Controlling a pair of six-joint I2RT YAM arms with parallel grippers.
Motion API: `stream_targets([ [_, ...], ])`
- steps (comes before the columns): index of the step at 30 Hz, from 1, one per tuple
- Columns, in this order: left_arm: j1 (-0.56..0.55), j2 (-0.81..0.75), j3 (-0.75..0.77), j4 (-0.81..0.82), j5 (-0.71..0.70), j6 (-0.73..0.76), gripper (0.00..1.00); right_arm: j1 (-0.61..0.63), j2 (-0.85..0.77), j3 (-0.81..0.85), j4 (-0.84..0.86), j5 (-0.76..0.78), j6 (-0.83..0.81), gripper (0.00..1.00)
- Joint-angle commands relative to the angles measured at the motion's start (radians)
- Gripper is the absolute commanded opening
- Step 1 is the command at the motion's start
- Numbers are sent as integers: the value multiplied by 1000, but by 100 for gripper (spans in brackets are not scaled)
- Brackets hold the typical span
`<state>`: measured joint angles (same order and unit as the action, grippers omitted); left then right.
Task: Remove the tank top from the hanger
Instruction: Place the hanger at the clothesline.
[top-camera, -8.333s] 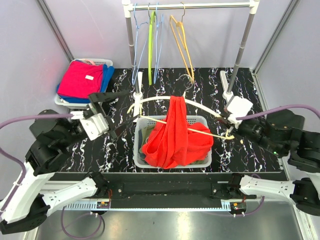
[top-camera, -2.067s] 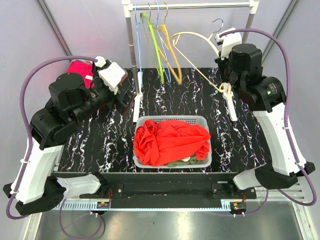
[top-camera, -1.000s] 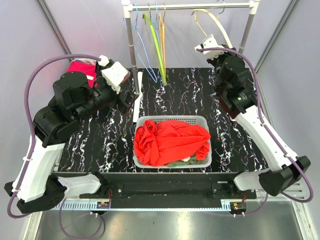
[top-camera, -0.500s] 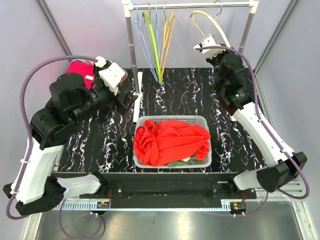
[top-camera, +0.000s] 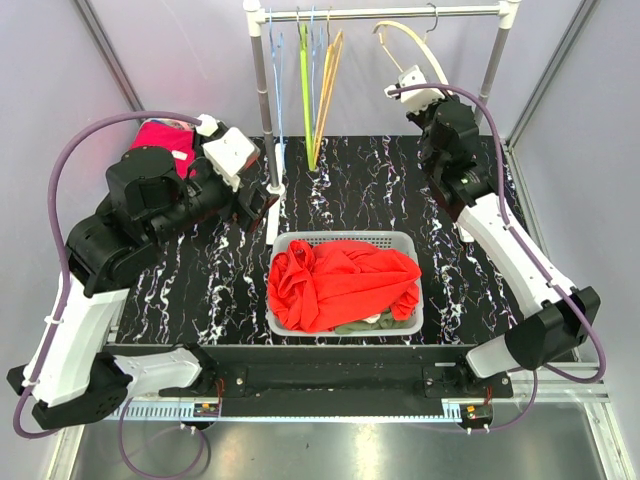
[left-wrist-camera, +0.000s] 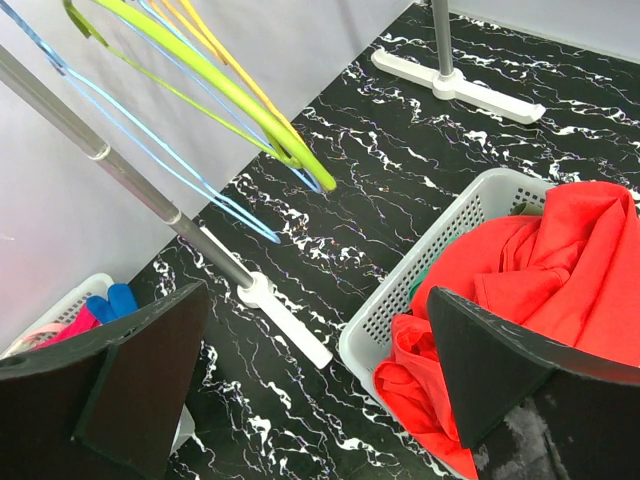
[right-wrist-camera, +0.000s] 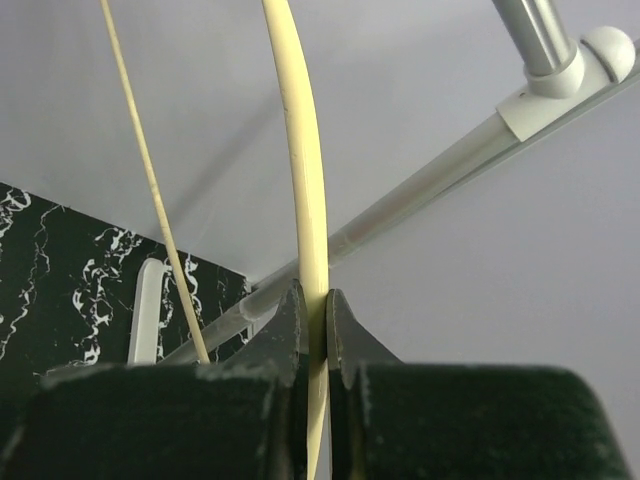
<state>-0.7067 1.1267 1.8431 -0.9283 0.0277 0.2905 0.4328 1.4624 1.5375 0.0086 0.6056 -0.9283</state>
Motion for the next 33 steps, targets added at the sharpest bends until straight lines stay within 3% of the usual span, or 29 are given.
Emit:
stream_targets([
  [1,4,-10,-2,37,24,-8,99,-11,10,42,57,-23,46,0],
  [12,6,-2,-2,37,29,-13,99,-12,-3,21,-39,-29,176,0],
  [13,4,-2,-5,39,31,-16,99,-11,-10,24,-106,-39,234,3],
  [14,6,-4,-11,37,31,-16,99,-11,-19,30,-145,-53,271,20],
  [18,10,-5,-36,52,31,-25,99,-12,-101,26,-300,-148,452,55],
  [20,12,-5,-54,59,34,-34,99,-11,-137,15,-363,-185,551,60],
  [22,12,-5,-65,68,38,-42,99,-11,-194,-5,-413,-234,632,73],
  [27,13,-13,-122,97,34,-42,99,-9,-308,-49,-534,-329,768,82],
  [31,18,-36,-194,118,28,-31,99,-11,-411,-128,-596,-395,847,100],
  [33,19,-56,-246,134,15,-21,99,-9,-476,-192,-631,-418,899,100],
])
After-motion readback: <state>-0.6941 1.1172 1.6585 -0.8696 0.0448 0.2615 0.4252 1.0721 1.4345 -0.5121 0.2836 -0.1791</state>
